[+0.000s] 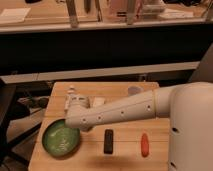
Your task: Push the ceramic bowl across the table
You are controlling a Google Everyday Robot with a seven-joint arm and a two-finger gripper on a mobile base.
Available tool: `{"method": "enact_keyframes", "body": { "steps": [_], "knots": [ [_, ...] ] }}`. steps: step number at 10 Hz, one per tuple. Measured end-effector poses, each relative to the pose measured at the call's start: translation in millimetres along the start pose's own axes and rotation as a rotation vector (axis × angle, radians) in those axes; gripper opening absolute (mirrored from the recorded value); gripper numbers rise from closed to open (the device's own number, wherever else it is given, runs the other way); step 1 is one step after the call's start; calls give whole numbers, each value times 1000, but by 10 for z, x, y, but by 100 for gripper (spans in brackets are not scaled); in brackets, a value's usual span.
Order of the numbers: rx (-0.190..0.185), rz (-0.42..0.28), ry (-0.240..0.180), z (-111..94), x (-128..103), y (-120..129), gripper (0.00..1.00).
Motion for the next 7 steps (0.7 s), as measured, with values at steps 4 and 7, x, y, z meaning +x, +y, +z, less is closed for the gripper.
{"method": "enact_keyframes", "body": {
  "steps": [4,7],
  "knots": [
    [11,-39,-20,33,-62,-57,3],
    [20,-74,-38,63,-116,-105,3]
  ]
}}
